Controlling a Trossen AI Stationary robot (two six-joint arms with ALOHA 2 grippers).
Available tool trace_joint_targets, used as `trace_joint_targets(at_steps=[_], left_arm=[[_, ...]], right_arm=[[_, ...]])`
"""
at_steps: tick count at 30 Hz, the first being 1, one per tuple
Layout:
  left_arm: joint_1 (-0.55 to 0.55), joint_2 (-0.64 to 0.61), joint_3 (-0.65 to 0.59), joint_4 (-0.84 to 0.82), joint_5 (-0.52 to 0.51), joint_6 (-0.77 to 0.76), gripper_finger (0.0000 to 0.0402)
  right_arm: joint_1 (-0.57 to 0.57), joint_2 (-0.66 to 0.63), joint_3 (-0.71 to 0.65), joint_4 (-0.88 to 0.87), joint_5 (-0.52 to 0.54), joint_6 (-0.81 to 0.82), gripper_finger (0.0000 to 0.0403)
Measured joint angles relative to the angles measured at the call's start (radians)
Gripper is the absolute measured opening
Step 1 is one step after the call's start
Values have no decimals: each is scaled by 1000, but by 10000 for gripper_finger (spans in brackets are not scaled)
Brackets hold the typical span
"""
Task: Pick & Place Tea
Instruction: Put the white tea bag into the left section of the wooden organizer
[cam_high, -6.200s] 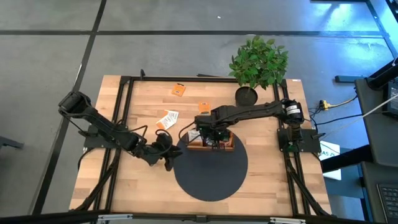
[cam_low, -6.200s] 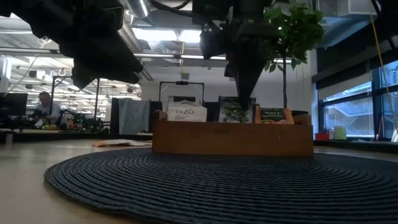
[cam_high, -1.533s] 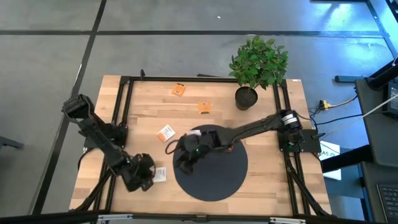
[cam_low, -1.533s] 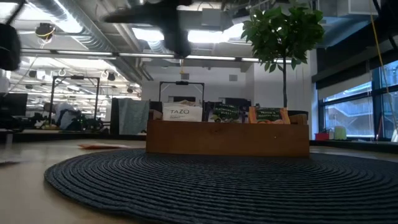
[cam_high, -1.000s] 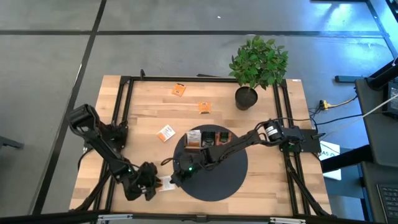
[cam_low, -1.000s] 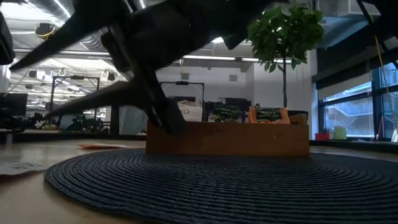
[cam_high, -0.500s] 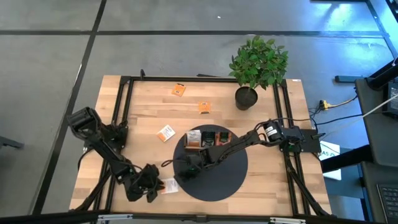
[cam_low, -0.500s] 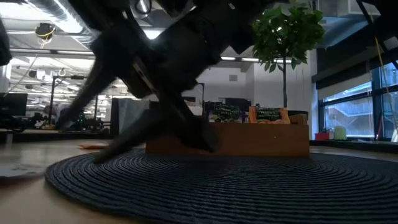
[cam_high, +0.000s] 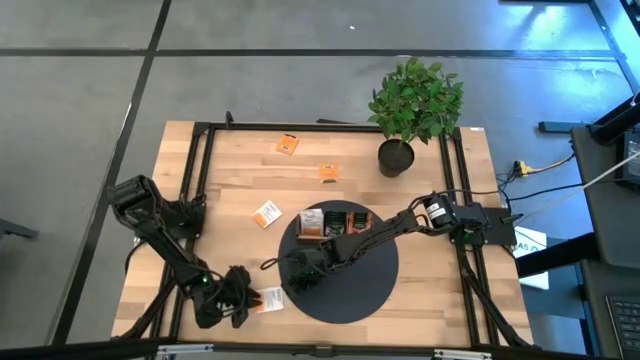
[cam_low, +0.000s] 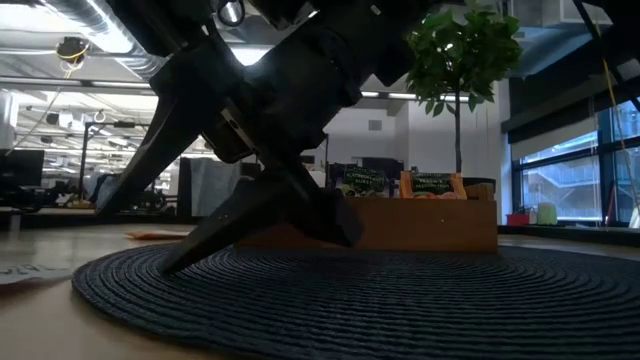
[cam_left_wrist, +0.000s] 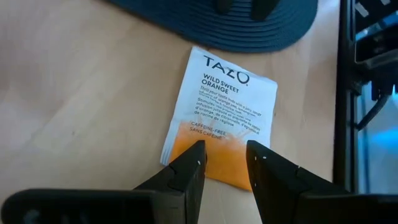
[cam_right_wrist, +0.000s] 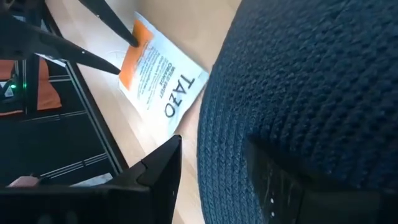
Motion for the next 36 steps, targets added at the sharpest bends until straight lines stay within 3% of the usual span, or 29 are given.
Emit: trace_joint_targets(at_steps=[11,18,22,29,34,36], left_arm=[[43,0,0,39,18,376,116],[72,-1,2,111,182,629,116],[72,-1,2,115,184,672,116],[108,2,-1,125,73,673,116],[139,2,-1,134,80,680,116],[148,1,0,141,136,680,116]], right_arm=[[-10,0,0,0,40,0,181],[-10,0,0,-1,46,-1,181],[-10,0,0,-2,59,-4,181],[-10,0,0,-2,69,-5,181],[-10,0,0,-2,70,-7,181],[-10,0,1,-4,70,-8,181]])
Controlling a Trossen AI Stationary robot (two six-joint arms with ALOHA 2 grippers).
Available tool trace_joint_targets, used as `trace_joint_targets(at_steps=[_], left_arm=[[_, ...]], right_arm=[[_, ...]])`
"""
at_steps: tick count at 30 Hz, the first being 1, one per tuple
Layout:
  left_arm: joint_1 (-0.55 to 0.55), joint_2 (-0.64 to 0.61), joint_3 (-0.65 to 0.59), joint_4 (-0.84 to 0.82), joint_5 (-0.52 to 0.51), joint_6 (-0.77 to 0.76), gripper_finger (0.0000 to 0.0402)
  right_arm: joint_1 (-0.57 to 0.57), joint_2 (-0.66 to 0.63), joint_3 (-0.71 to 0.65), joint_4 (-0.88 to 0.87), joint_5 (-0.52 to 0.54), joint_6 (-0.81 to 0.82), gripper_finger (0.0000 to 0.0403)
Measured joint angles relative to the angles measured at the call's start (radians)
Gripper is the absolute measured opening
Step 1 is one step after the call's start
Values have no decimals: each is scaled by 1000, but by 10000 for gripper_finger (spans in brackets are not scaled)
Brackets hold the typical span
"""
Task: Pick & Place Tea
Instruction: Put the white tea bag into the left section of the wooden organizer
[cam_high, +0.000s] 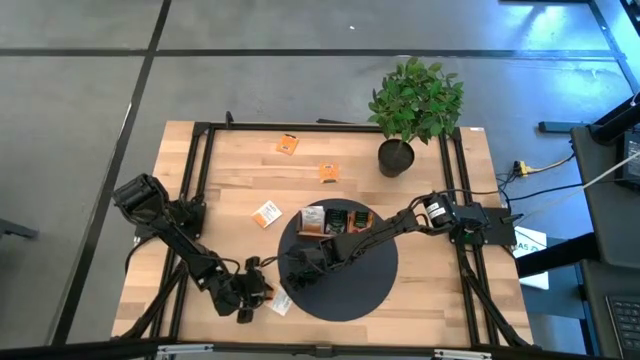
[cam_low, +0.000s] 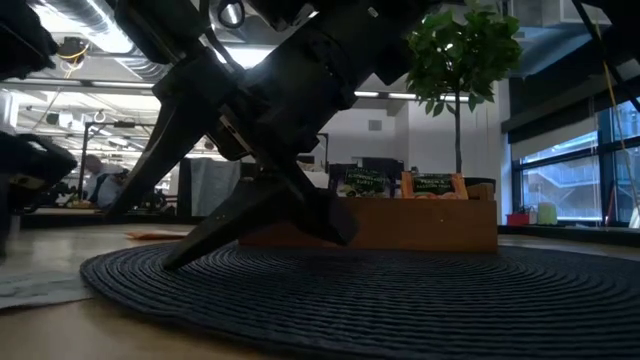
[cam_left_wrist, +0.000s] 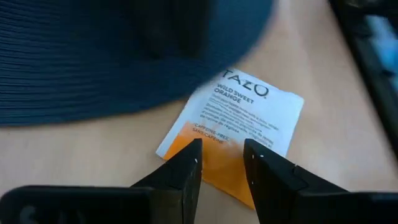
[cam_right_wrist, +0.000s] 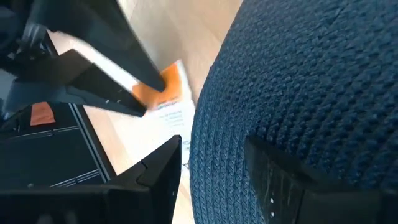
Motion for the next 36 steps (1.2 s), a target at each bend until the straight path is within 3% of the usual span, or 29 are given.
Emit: trace_joint_targets(at_steps=[4,11,17,36], left_arm=[[-11,-4,4,11,110,49,116],[-15,-4,4,7,98,23,116],[-15,-4,5,-12,88,-19,116],[-16,-3,3,-23,0,-73,116]], right_arm=[[0,0,0,-2,0,-13,181],[-1,0,0,41,-31,-127,181],[8,0,43,88,-102,-128,181],[42,44,41,84,-64,-149,181]])
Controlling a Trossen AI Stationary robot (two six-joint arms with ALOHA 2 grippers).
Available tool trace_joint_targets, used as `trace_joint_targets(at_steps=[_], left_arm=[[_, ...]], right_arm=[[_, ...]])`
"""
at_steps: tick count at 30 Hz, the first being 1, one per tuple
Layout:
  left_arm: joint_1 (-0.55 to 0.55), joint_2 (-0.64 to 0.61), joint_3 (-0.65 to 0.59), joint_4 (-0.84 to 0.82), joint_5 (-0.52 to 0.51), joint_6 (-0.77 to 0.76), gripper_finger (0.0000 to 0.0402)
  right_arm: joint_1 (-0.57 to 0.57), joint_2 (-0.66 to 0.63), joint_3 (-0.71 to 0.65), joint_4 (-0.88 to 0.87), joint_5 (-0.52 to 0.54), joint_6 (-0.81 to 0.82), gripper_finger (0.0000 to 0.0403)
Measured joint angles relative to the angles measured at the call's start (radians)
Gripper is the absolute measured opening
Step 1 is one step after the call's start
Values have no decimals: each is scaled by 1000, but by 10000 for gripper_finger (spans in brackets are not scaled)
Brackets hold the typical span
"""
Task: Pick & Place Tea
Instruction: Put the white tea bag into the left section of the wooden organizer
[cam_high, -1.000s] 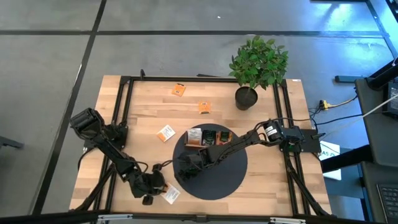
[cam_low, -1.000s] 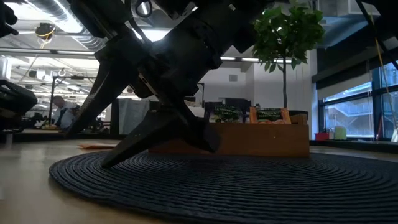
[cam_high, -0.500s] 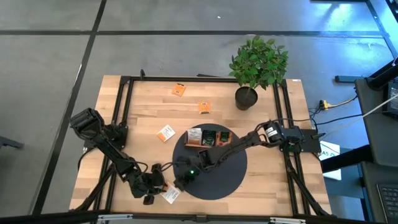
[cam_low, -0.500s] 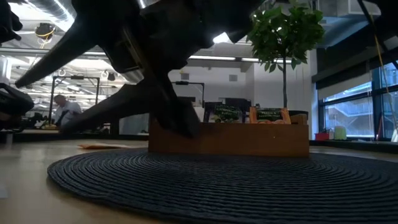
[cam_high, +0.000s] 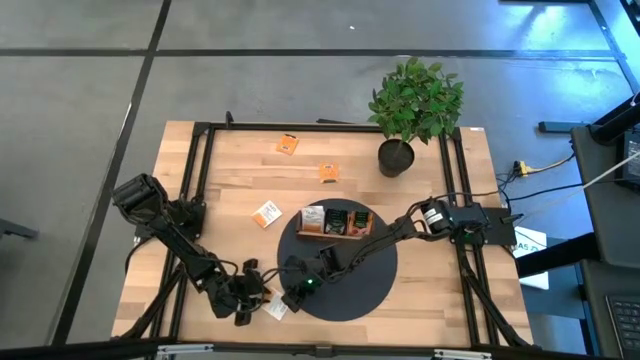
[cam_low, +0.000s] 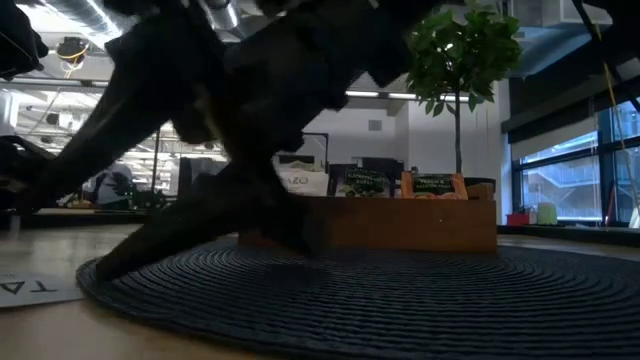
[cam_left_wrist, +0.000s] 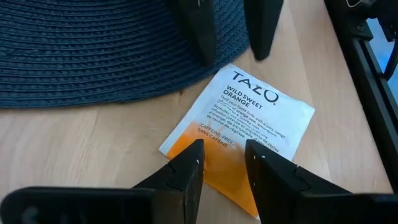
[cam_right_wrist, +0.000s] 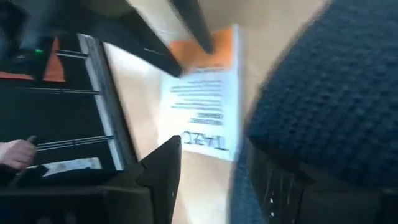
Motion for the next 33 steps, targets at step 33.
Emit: trace_joint_targets(at_steps=[33], left_arm=[[-7,0,1,5,60,76,116]], right_arm=[[-8,20,38,19,-43,-68,161]])
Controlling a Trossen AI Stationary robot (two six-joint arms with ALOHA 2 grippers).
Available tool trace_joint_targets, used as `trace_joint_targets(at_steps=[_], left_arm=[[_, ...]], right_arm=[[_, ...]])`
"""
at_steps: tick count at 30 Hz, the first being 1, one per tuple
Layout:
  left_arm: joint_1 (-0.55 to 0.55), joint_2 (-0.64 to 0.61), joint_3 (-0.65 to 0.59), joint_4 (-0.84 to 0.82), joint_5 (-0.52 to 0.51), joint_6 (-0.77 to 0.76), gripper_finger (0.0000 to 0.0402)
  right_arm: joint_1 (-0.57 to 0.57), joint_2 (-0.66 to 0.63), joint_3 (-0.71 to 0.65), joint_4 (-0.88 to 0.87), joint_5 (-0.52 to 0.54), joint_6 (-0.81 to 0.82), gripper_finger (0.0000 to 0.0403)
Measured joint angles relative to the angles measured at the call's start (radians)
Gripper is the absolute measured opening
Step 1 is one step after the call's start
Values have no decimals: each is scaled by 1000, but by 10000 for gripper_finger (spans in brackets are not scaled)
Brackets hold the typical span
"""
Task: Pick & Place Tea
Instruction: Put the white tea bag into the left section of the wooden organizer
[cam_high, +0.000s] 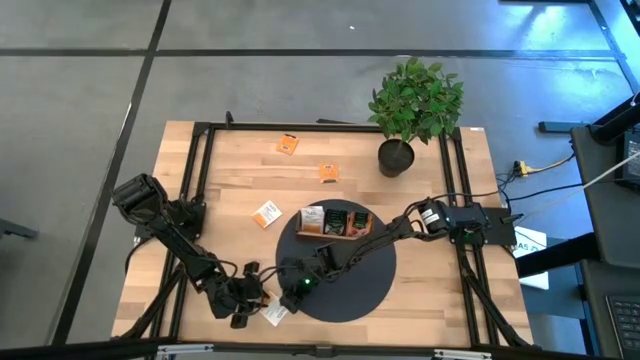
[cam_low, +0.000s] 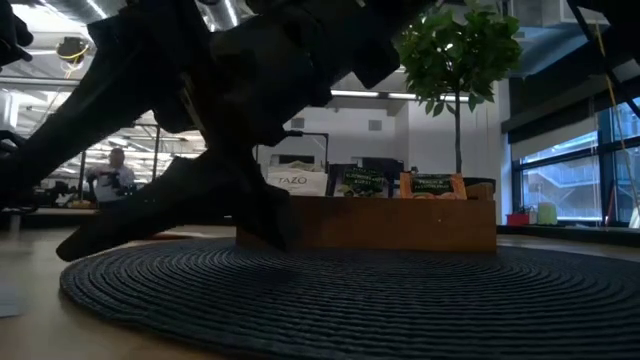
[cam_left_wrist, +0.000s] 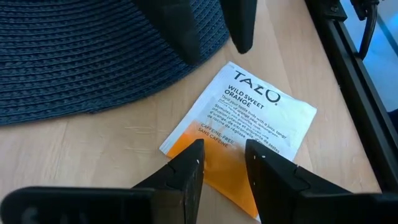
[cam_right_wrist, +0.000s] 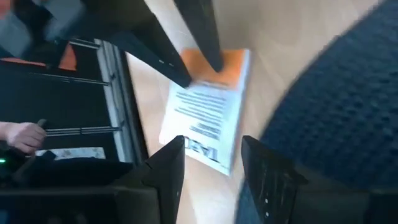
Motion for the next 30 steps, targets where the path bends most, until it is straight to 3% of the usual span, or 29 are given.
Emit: trace_joint_targets(at_steps=[25,30], left_arm=[[0,0,0,8,-8,13,116],[0,0,-1,16,-8,-1,116]], right_arm=[[-1,23,0,34,-8,11,161],[-3,53,7,87,-52,43,161]])
